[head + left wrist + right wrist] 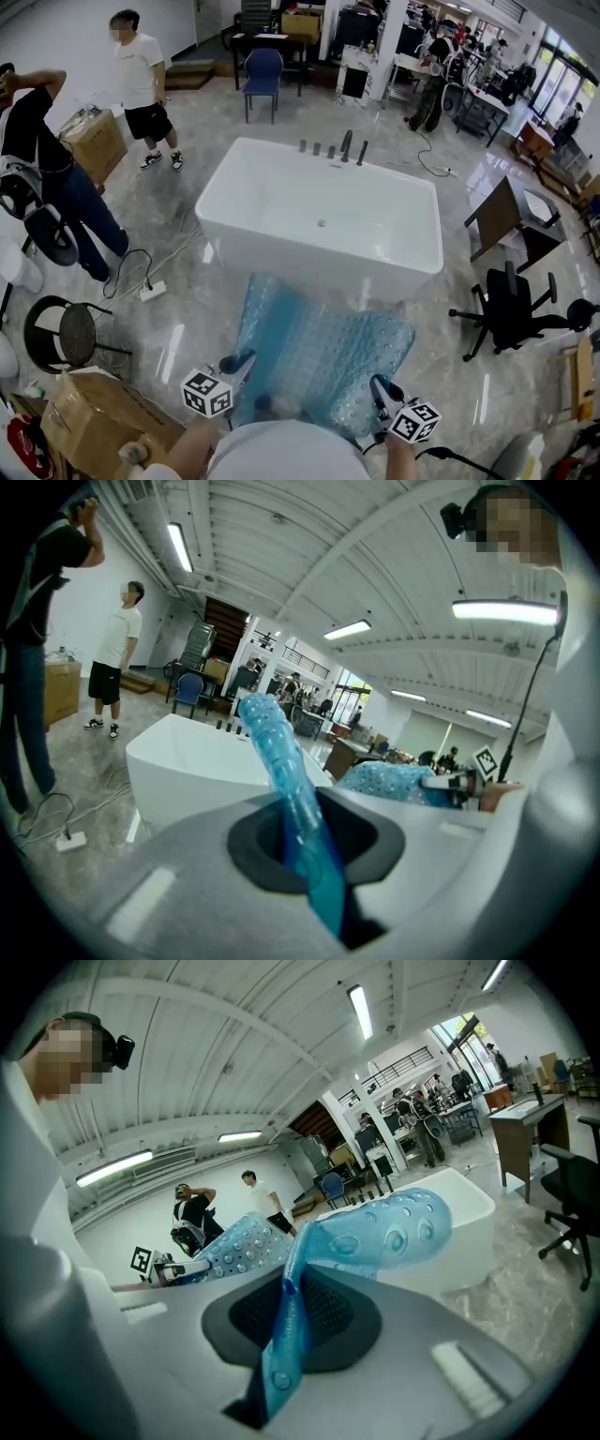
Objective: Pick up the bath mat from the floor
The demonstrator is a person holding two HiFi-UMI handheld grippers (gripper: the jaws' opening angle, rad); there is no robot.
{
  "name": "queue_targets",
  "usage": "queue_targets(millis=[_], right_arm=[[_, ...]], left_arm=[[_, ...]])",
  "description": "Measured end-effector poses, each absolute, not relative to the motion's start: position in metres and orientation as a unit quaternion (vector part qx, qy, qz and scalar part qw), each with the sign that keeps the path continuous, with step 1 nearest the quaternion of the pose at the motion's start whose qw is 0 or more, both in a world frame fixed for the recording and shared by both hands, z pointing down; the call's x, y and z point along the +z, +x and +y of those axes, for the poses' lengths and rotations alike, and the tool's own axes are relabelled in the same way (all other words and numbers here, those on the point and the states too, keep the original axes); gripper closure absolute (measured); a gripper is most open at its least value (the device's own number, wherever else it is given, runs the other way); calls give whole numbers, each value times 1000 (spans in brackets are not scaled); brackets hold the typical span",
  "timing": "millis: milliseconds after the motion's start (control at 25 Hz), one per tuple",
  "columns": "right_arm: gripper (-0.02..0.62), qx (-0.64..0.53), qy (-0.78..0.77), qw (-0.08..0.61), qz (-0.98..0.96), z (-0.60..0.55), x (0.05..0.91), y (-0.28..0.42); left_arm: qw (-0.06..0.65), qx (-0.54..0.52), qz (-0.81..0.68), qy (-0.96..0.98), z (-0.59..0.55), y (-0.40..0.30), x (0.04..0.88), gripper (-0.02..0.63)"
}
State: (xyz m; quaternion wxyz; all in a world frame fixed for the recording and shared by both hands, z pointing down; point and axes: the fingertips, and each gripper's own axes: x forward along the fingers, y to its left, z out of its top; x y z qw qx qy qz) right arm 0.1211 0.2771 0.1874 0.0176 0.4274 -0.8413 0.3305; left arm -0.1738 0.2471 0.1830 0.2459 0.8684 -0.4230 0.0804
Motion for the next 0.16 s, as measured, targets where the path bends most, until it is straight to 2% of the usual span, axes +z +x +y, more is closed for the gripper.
queue_targets(millis=[160], right_arm=[[565,326,425,17,-844,275,186,121]], left_arm=[[246,80,-423,868,245,-172,183,580]])
